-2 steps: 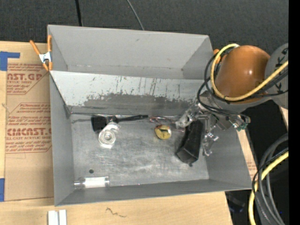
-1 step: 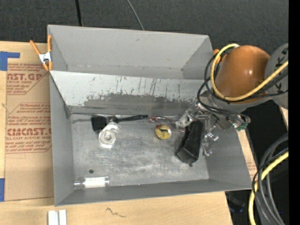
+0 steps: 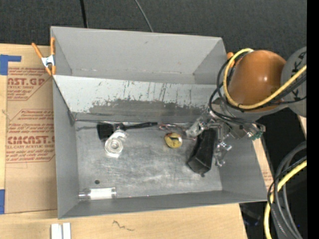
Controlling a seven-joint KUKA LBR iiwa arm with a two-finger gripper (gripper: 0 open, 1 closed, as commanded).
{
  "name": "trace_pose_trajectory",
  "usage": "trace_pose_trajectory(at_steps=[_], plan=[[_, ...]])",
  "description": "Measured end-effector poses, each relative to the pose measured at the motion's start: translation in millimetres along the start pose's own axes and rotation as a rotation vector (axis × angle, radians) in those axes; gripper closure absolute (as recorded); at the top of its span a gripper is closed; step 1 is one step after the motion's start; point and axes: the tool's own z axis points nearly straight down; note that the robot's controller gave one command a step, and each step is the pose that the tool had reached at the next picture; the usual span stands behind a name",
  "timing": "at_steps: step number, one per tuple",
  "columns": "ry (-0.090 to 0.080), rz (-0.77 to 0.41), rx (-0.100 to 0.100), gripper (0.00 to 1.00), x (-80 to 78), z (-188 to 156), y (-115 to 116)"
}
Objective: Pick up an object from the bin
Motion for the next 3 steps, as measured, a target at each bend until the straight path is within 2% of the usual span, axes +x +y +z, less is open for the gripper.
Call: trace_pose_trajectory(at_steps=[1,2,3], plan=[[0.0,-0.064,-0.003,0.0,10.7,40,-13],[0.001,-0.035,-0.003,0.0,15.1,51,-22],[0.004,-0.449,-0.009,1.0,-6.9,39,-16]])
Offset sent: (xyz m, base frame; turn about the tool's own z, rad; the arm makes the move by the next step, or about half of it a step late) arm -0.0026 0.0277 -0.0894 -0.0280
